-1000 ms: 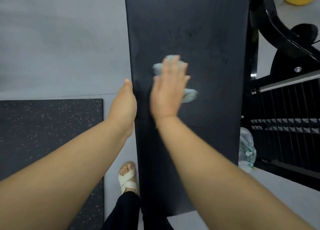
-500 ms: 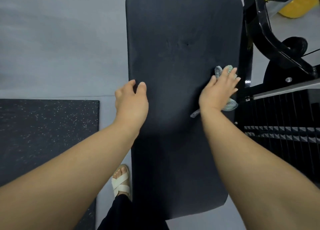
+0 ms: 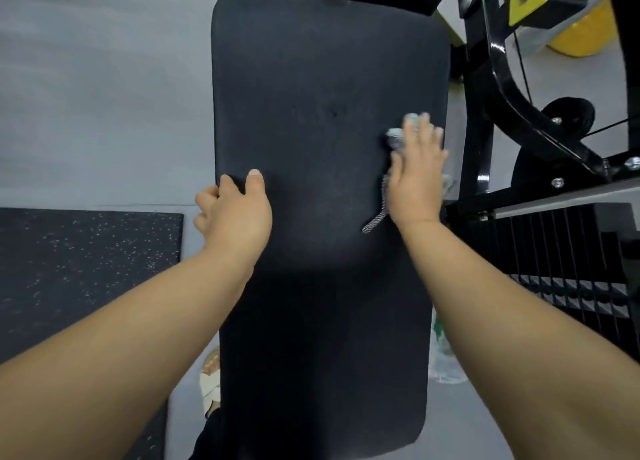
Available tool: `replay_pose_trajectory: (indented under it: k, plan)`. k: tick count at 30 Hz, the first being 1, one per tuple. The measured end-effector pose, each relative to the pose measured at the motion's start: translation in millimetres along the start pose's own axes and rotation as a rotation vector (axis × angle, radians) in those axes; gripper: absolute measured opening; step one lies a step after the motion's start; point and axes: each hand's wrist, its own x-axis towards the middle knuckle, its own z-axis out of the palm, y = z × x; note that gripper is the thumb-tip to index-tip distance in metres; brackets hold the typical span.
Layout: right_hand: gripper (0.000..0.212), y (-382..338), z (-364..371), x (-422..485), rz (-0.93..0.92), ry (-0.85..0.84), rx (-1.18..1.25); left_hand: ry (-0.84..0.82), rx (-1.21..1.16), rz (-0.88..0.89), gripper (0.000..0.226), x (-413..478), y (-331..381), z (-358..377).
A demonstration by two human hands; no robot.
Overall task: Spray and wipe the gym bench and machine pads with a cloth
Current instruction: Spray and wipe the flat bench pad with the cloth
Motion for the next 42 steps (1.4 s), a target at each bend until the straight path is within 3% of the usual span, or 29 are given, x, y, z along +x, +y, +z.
replay_pose_trajectory:
  k: [3, 5, 11, 14, 16, 18, 21, 26, 28, 32, 37, 39, 42]
  plan:
    - [0.052, -26, 6, 4, 0.27, 0.11, 0.046, -0.007, 0.032, -0.009, 0.056, -1, 2, -1]
    - [0.054, -66, 19, 4, 0.302, 0.11, 0.047, -0.006, 0.037, -0.017, 0.057, -1, 5, 0]
    - [0.059, -149, 49, -13, -0.222, -0.074, -0.131, 0.046, -0.035, -0.014, 0.059, -2, 2, 9]
    - [0.056, -141, 47, -16, -0.646, -0.22, -0.115, 0.079, -0.109, -0.012, 0.057, -10, 2, 9]
    - [0.055, -109, 38, -3, -0.788, -0.209, -0.078, 0.074, -0.125, -0.036, 0.056, -10, 5, 7]
    - [0.061, -64, 24, 11, -0.634, -0.118, -0.105, 0.046, -0.135, -0.068, 0.056, -10, 5, 4]
    - [0.056, -14, -5, 19, -0.177, -0.066, -0.02, 0.019, -0.155, -0.067, 0.055, -11, 2, 1]
    - [0.055, -79, 18, 14, 0.231, 0.076, 0.023, 0.012, -0.183, -0.044, 0.053, -7, -3, -5]
    - [0.055, -122, 37, 7, 0.136, 0.077, 0.011, -0.018, -0.275, -0.079, 0.053, 2, -6, -15]
    - [0.051, -178, 70, -19, -0.261, 0.065, 0.015, -0.13, -0.377, -0.093, 0.058, 29, -13, -40]
    - [0.045, -153, 59, -18, -0.728, -0.105, -0.046, -0.143, -0.283, 0.021, 0.044, 44, 10, -56]
    - [0.048, -120, 43, 2, -0.644, -0.081, -0.081, -0.179, -0.24, 0.08, 0.041, 49, 25, -57]
    - [0.052, -75, 12, 35, -0.189, -0.02, -0.012, -0.227, -0.157, 0.131, 0.049, 56, 46, -58]
